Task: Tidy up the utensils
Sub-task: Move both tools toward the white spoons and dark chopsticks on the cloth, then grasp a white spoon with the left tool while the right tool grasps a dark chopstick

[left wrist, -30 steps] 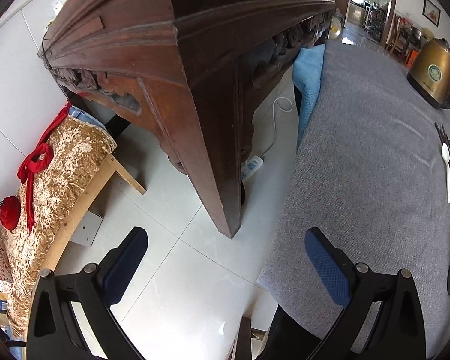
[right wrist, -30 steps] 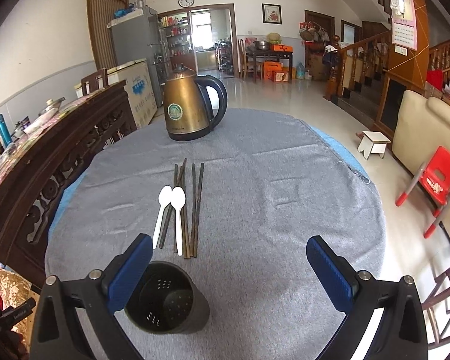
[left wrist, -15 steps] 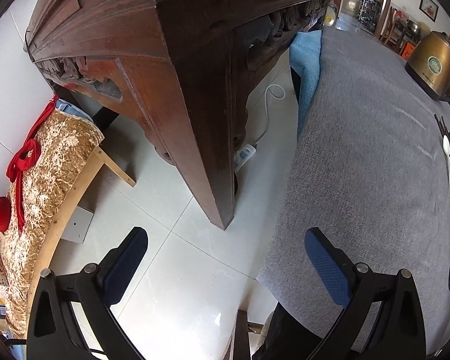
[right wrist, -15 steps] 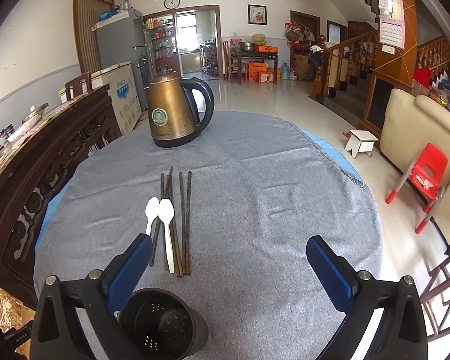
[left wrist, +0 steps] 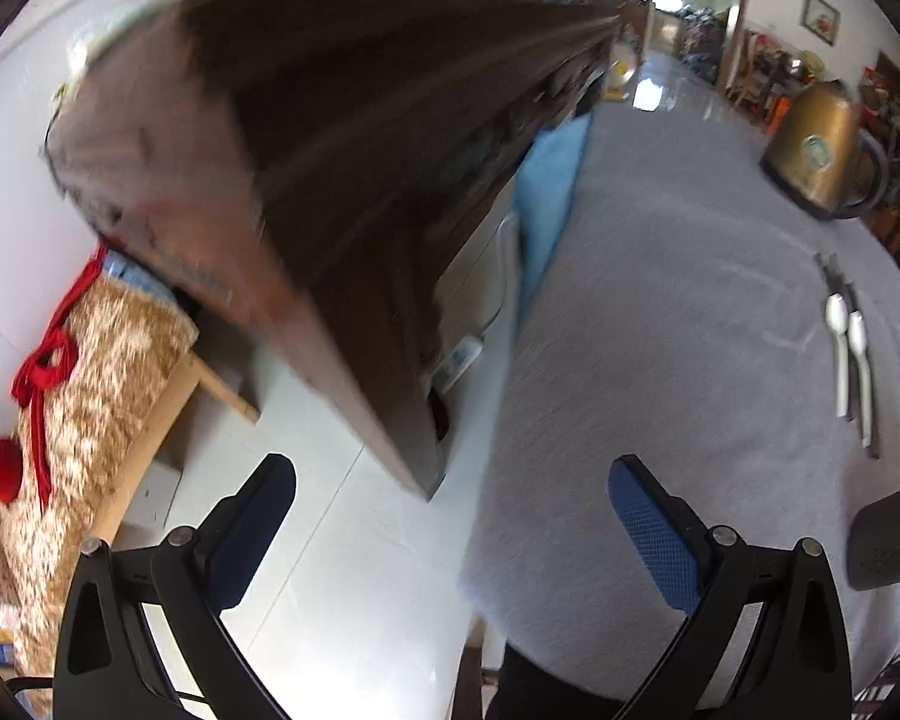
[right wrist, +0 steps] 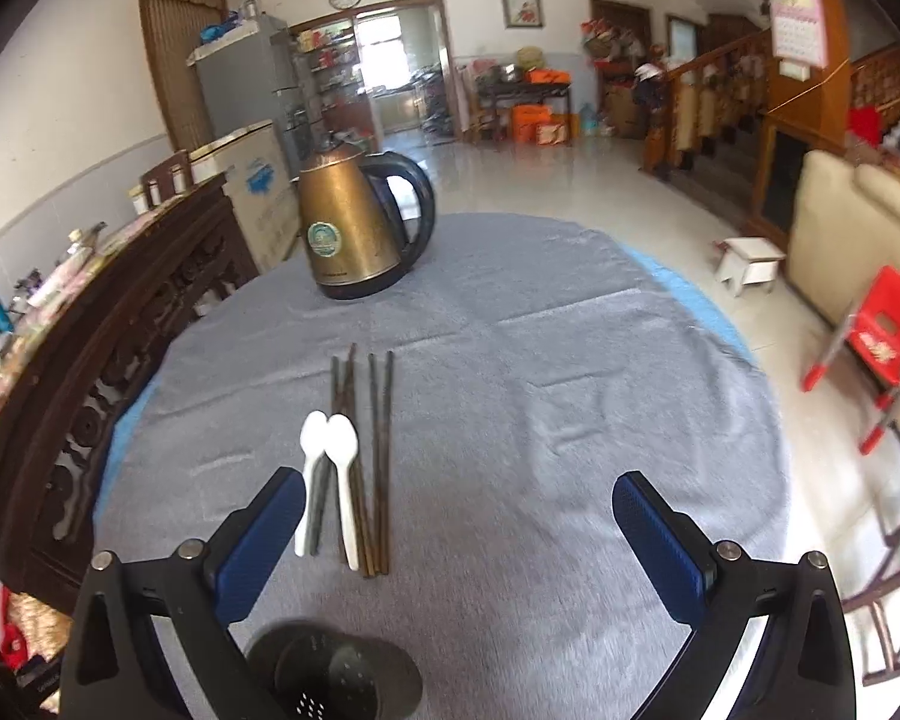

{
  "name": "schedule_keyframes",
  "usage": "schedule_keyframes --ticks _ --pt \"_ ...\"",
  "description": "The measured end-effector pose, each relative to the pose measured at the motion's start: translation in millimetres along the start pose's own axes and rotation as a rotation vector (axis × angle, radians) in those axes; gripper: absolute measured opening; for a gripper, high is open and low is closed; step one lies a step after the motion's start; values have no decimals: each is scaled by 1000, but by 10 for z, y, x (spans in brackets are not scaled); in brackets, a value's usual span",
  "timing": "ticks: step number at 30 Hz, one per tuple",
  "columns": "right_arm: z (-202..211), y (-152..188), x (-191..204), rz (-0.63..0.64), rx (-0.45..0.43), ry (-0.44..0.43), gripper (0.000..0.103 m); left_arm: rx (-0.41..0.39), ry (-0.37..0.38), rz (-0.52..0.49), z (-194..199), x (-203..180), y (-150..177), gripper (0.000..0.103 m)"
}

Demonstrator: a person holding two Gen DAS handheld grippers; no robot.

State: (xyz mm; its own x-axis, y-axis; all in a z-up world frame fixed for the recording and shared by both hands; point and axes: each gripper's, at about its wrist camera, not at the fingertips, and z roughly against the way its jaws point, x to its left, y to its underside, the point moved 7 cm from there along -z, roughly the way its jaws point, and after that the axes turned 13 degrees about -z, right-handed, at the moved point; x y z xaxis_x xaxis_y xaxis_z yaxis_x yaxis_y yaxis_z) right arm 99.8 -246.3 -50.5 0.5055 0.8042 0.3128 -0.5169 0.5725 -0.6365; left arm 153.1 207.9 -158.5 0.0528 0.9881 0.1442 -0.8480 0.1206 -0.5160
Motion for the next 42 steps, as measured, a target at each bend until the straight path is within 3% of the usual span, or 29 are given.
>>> schedule_keyframes --ticks 3,10,12,14,15,18,21,23,28,34,36,39,42 --pt "-303 -152 4 29 109 -67 103 -64 40 -87 144 -334 -345 103" --pt "-1083 -357 72 -2 249 -201 99 -27 233 -234 -118 -1355 -987 103" --pt "-1420 -366 132 -12 317 -227 84 -12 246 -284 -251 -1687 -1136 103" --pt "-1704 -374 181 -35 367 -240 75 2 287 -323 -374 -2044 -1266 102" --pt "-1809 -388 209 -45 381 -246 68 14 308 -341 -464 -2219 -1353 97" --pt "-2228 -466 313 -93 425 -248 58 40 351 -353 -677 -2534 -1530 85" --pt "-2519 -495 409 -113 465 -236 44 95 388 -334 -862 -2756 -1598 65" --pt "-2661 -495 458 -91 471 -202 39 119 412 -333 -976 -2866 -1697 62" --pt "-2871 -456 557 -47 482 -142 32 123 389 -331 -1152 -2989 -1986 62" --pt "-2903 -371 678 122 418 -58 17 175 439 -309 -1347 -3144 -2176 62" --pt "-2880 -353 674 149 410 -64 11 177 478 -326 -1287 -3201 -2143 62" --pt "-2829 -363 537 130 408 -78 10 168 476 -354 -1227 -3200 -2074 62" --pt "-2792 -395 380 90 407 -94 8 209 505 -357 -1261 -3212 -1929 62"
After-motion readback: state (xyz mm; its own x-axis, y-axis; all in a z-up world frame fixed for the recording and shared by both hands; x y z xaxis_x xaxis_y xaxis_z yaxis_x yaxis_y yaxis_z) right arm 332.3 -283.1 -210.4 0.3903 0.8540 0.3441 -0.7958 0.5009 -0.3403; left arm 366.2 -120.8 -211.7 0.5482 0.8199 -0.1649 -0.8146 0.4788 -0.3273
